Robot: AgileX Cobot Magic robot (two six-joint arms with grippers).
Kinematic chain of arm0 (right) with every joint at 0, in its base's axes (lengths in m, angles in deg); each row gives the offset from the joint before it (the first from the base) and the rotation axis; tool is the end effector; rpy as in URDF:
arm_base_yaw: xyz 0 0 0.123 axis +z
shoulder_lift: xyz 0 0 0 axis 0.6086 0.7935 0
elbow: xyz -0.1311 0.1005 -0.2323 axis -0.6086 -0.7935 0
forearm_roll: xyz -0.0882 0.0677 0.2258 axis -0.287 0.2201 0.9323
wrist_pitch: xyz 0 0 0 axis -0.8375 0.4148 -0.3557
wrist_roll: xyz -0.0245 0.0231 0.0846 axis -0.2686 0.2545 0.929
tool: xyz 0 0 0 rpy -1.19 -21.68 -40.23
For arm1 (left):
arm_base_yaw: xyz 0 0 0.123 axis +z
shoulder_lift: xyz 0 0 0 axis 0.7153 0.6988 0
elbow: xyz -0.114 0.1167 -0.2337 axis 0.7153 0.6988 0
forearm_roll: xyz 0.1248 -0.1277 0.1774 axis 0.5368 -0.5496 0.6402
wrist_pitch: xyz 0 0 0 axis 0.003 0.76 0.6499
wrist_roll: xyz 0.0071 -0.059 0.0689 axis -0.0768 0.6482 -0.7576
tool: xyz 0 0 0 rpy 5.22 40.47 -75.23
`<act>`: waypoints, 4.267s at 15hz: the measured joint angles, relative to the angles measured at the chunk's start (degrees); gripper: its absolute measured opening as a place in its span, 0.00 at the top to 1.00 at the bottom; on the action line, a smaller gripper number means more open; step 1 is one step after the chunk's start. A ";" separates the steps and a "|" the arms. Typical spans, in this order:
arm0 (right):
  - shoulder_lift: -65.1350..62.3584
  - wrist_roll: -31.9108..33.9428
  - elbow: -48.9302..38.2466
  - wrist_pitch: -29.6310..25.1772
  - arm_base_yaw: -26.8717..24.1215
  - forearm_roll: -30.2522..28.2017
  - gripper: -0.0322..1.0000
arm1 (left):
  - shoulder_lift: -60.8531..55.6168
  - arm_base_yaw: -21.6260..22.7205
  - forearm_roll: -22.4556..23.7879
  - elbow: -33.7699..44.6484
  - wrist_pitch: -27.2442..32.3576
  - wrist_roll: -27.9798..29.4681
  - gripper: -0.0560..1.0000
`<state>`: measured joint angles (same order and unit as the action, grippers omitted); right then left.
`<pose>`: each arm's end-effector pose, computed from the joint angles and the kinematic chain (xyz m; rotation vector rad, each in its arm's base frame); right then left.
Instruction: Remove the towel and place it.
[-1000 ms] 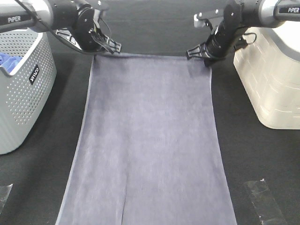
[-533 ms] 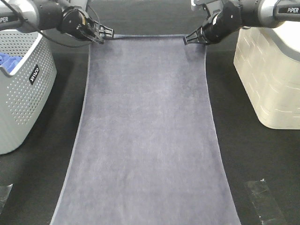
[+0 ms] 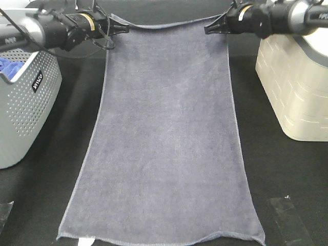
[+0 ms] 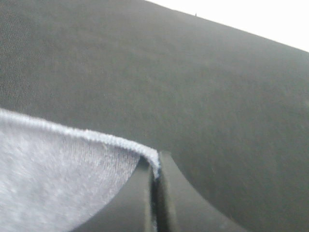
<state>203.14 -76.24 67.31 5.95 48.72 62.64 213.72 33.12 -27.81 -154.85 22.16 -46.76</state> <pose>0.5558 0.1142 0.1609 -0.4665 1.8043 -0.0189 0.5825 -0.1344 0.1437 0.2034 1.8084 -0.2268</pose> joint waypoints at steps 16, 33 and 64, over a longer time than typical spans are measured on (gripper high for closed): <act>9.28 -9.85 -0.11 10.43 -0.06 17.42 0.37 | 10.54 2.01 0.11 -8.42 -1.72 -1.72 0.43; 7.22 -10.08 -0.11 -9.34 -0.06 19.02 0.25 | 6.99 1.95 -3.55 -9.85 -1.03 2.69 0.22; -56.09 -1.38 -22.57 -77.52 0.00 26.99 0.25 | -58.33 -8.08 -21.49 24.64 75.46 -19.08 0.24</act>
<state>147.05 -77.61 44.73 -71.57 48.72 89.63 155.40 25.04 -49.30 -130.22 97.62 -65.84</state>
